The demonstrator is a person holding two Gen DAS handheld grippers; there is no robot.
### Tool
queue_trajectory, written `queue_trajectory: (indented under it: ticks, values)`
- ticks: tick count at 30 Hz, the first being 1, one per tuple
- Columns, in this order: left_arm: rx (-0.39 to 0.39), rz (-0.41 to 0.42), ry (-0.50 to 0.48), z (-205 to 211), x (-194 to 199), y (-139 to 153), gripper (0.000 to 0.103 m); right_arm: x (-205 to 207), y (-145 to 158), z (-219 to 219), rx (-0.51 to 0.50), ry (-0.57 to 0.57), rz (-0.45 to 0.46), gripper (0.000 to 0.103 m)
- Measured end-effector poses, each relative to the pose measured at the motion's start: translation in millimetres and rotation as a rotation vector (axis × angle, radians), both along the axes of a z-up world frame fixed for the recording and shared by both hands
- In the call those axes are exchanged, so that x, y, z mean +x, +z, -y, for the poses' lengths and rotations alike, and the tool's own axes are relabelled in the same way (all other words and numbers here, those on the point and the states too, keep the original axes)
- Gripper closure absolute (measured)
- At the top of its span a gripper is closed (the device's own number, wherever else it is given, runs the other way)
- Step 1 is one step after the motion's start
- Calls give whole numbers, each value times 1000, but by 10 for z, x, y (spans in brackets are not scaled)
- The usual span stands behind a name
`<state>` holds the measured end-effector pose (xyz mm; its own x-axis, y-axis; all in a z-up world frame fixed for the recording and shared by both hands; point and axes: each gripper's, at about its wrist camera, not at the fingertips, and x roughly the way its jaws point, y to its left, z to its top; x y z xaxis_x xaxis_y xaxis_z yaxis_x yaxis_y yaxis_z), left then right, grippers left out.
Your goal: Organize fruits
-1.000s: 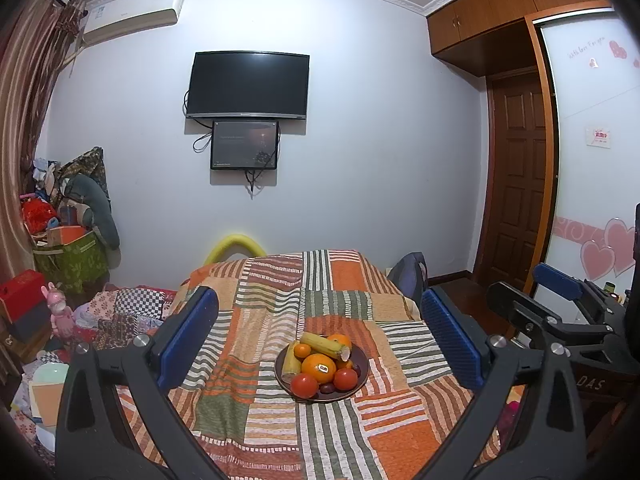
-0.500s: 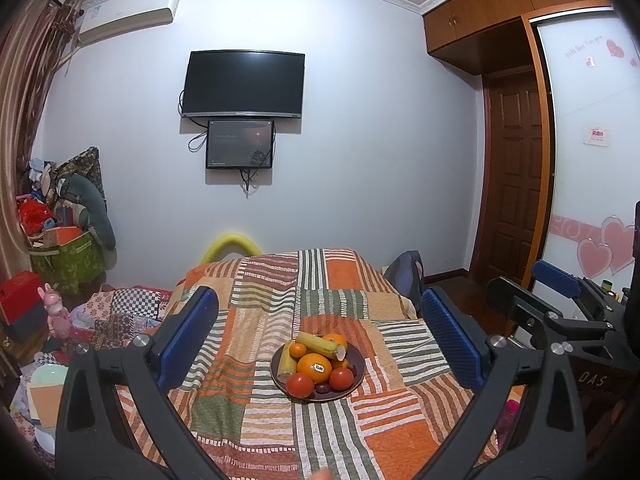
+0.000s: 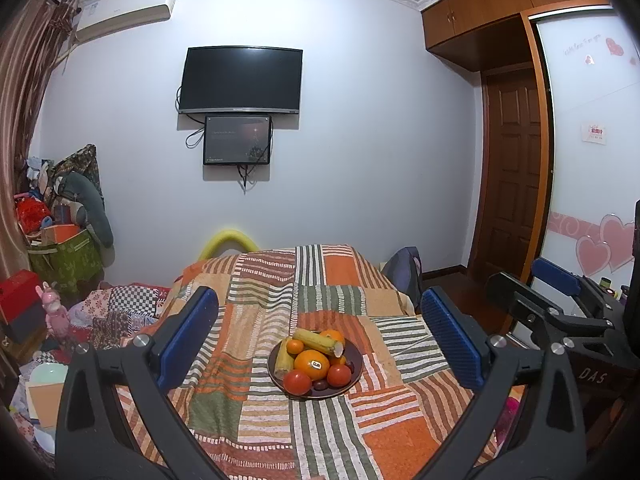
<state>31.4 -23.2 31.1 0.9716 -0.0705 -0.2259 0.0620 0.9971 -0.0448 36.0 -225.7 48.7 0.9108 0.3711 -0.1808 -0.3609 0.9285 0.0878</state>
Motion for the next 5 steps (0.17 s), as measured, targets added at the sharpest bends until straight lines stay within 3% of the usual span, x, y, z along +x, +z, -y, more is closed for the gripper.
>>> queue_trajectory:
  ticks: [5]
  values:
    - [1,-2,-1,7,9,-7,0,4,1,7,-2,-1,-3,0]
